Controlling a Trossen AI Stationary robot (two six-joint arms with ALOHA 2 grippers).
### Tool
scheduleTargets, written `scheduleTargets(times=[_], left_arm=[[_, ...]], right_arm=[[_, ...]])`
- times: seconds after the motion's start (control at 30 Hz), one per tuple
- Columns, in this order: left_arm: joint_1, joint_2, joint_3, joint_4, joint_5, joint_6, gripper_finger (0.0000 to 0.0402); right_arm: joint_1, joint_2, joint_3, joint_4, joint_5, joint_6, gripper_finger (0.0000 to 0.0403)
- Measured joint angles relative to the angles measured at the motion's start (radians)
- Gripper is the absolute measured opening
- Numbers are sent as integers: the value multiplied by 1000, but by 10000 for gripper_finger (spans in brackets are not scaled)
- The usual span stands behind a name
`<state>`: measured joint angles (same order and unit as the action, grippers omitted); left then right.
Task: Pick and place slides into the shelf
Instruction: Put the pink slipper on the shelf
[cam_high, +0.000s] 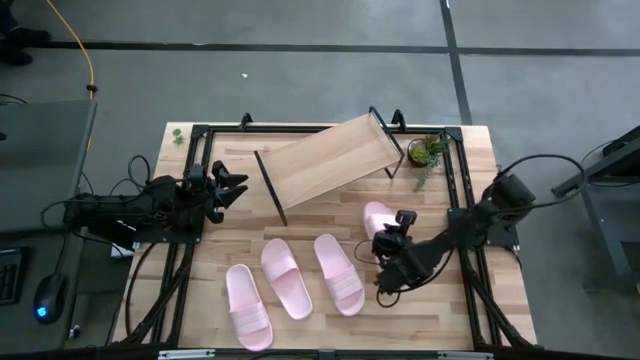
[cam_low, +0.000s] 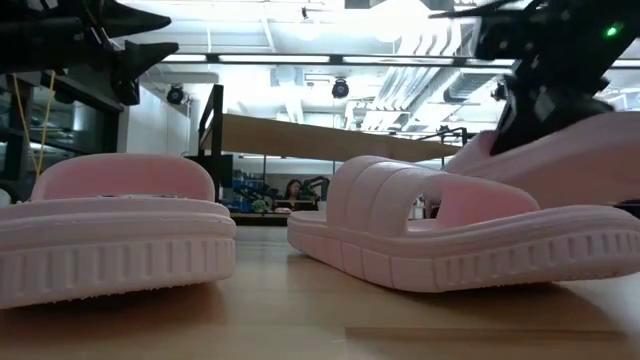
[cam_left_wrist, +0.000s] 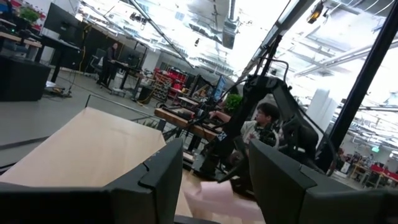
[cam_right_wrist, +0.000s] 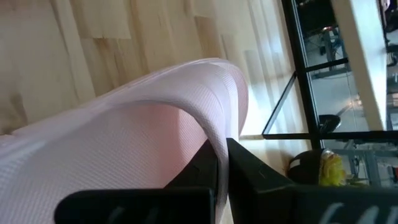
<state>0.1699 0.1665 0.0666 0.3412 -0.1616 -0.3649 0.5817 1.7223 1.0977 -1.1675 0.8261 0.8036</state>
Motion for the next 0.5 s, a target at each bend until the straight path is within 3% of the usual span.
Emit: scheduleTargets(times=[0.5], left_arm=[[0, 0, 0, 0, 0, 0, 166]], right_arm=[[14, -209, 0, -49, 0, -142, 0]])
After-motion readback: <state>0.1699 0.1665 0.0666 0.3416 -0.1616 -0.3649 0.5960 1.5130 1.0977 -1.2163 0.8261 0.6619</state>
